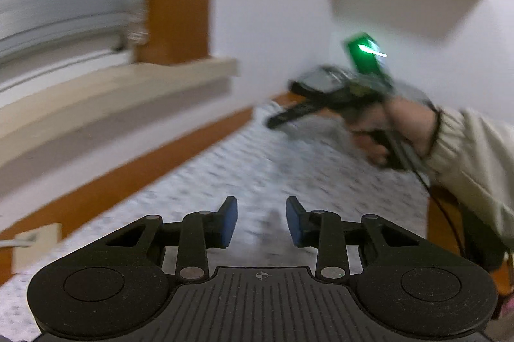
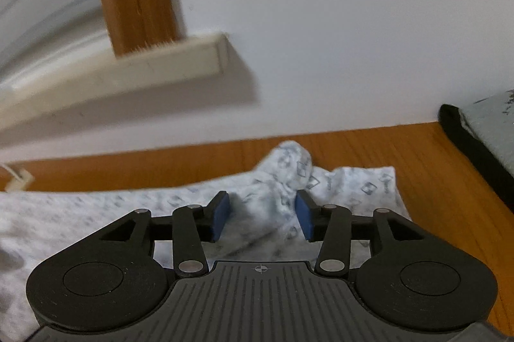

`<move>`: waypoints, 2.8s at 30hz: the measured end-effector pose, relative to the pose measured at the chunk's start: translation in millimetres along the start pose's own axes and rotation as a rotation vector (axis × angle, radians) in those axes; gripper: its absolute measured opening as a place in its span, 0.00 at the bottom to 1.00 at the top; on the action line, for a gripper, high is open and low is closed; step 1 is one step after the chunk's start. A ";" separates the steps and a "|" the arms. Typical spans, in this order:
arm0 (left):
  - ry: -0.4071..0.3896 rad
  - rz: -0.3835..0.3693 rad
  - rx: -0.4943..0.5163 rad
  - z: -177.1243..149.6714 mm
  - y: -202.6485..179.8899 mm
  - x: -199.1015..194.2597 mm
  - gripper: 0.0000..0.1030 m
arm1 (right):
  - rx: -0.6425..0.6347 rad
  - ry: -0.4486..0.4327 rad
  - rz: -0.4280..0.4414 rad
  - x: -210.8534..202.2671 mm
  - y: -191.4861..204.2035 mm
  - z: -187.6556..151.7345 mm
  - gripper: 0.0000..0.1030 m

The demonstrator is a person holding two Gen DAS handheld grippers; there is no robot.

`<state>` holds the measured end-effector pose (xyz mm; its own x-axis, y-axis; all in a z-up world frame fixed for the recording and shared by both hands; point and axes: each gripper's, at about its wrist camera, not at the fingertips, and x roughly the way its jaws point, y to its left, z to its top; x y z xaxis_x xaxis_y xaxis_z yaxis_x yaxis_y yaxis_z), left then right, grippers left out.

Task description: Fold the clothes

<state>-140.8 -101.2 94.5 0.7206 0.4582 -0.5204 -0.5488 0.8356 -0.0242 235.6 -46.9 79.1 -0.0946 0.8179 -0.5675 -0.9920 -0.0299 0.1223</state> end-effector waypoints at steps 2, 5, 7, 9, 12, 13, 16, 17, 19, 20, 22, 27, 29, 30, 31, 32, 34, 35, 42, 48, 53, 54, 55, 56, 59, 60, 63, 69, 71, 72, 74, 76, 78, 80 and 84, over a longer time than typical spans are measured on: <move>0.015 0.005 0.047 -3.3 -11.9 5.7 0.52 | 0.012 -0.021 0.013 0.0 -2.8 -2.2 0.45; 0.033 0.013 0.096 -5.9 -23.4 9.3 0.57 | 0.006 -0.021 0.006 0.0 -1.2 -2.1 0.45; 0.043 0.021 0.112 -6.4 -25.6 12.3 0.54 | -0.003 -0.020 0.000 0.3 0.4 -1.8 0.45; 0.055 0.023 0.120 -6.3 -25.6 17.7 0.45 | -0.012 -0.018 -0.005 0.7 1.9 -1.5 0.46; 0.049 0.007 0.122 -9.2 -23.5 19.3 0.03 | -0.013 -0.017 -0.006 0.9 2.0 -0.9 0.46; 0.030 0.004 0.118 -8.9 -22.4 13.9 0.02 | -0.014 -0.016 -0.007 0.9 2.0 -0.7 0.46; -0.063 -0.017 0.088 -6.3 -15.4 -14.6 0.02 | -0.024 -0.015 -0.018 1.4 3.6 -0.1 0.46; -0.075 -0.035 0.074 -6.0 -13.4 -22.5 0.02 | -0.029 -0.013 -0.022 1.6 4.5 0.2 0.46; -0.051 -0.051 0.063 -9.0 -14.5 -25.3 0.02 | -0.039 -0.012 -0.030 2.0 5.9 0.5 0.46; -0.039 -0.051 0.059 -11.2 -15.8 -23.2 0.02 | -0.040 -0.011 -0.031 2.0 5.9 0.7 0.46; -0.013 -0.055 0.048 -15.4 -17.8 -17.9 0.02 | -0.042 -0.011 -0.032 2.0 5.9 1.0 0.46; -0.008 -0.041 0.018 -17.7 -17.3 -23.5 0.03 | -0.047 -0.011 -0.035 1.0 6.3 0.1 0.46; -0.017 -0.013 0.004 -18.0 -14.8 -34.5 0.06 | -0.046 -0.011 -0.035 2.2 5.9 0.2 0.46; -0.023 0.005 -0.011 -20.0 -10.6 -43.2 0.06 | -0.045 -0.011 -0.035 2.1 5.6 0.4 0.46; -0.030 0.024 -0.029 -22.6 -5.2 -52.9 0.10 | -0.045 -0.011 -0.035 2.1 5.4 0.6 0.46; -0.037 0.043 -0.048 -25.3 0.1 -62.6 0.16 | -0.046 -0.011 -0.035 2.0 5.3 0.7 0.46; -0.042 0.094 -0.097 -36.2 16.5 -85.7 0.23 | -0.046 -0.011 -0.036 3.0 8.6 -1.4 0.46; -0.040 0.127 -0.121 -43.1 25.7 -97.8 0.24 | -0.046 -0.011 -0.036 3.5 8.5 -1.3 0.46; -0.016 0.423 -0.285 -88.4 95.0 -182.1 0.47 | -0.048 -0.011 -0.038 2.4 9.4 -1.0 0.46; 0.041 0.488 -0.392 -114.2 131.7 -200.9 0.54 | -0.049 -0.011 -0.038 0.5 10.2 -1.1 0.47; 0.046 0.509 -0.341 -117.4 132.1 -198.2 0.05 | -0.049 -0.010 -0.038 0.1 10.6 -1.1 0.47; 0.031 0.520 -0.337 -116.4 132.0 -202.0 0.05 | -0.049 -0.010 -0.038 0.1 10.6 -1.1 0.47; 0.016 0.530 -0.332 -115.4 131.8 -205.9 0.05 | -0.049 -0.010 -0.038 0.1 10.7 -1.0 0.47; 0.003 0.531 -0.339 -114.1 133.1 -209.7 0.05 | -0.048 -0.010 -0.038 0.1 10.7 -1.0 0.47; -0.007 0.525 -0.370 -113.0 138.3 -214.8 0.05 | -0.048 -0.010 -0.038 0.2 10.8 -0.9 0.47; 0.002 0.520 -0.382 -114.0 140.7 -213.8 0.05 | -0.048 -0.010 -0.038 0.3 10.9 -0.9 0.47; 0.022 0.535 -0.391 -117.4 143.0 -211.2 0.08 | -0.048 -0.010 -0.037 0.3 11.0 -0.8 0.47; -0.022 0.589 -0.421 -116.0 152.5 -232.7 0.38 | -0.047 -0.010 -0.039 2.0 11.6 -0.9 0.48; -0.036 0.611 -0.435 -115.6 160.0 -244.5 0.42 | -0.048 -0.010 -0.038 2.1 11.6 -0.9 0.48; -0.041 0.621 -0.446 -116.0 164.7 -249.9 0.42 | -0.048 -0.010 -0.037 2.2 11.5 -0.8 0.48; -0.034 0.628 -0.464 -118.2 173.0 -254.3 0.42 | -0.050 -0.009 -0.034 2.4 11.7 -0.7 0.51; -0.012 0.636 -0.473 -121.4 179.5 -253.1 0.42 | -0.054 -0.008 -0.035 2.7 12.3 -0.6 0.51; 0.031 0.643 -0.470 -125.8 183.2 -247.7 0.42 | -0.056 -0.008 -0.036 3.0 12.5 -0.5 0.51; 0.088 0.648 -0.459 -132.1 182.8 -243.7 0.41 | -0.054 -0.008 -0.035 3.2 12.1 -0.3 0.51; 0.121 0.652 -0.454 -144.5 176.9 -256.8 0.41 | -0.054 -0.007 -0.035 3.8 12.0 0.0 0.51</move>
<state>-484.1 -114.9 100.5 0.1586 0.7536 -0.6379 -0.9809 0.1942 -0.0144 223.4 -44.2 78.4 -0.0598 0.8232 -0.5645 -0.9978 -0.0322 0.0587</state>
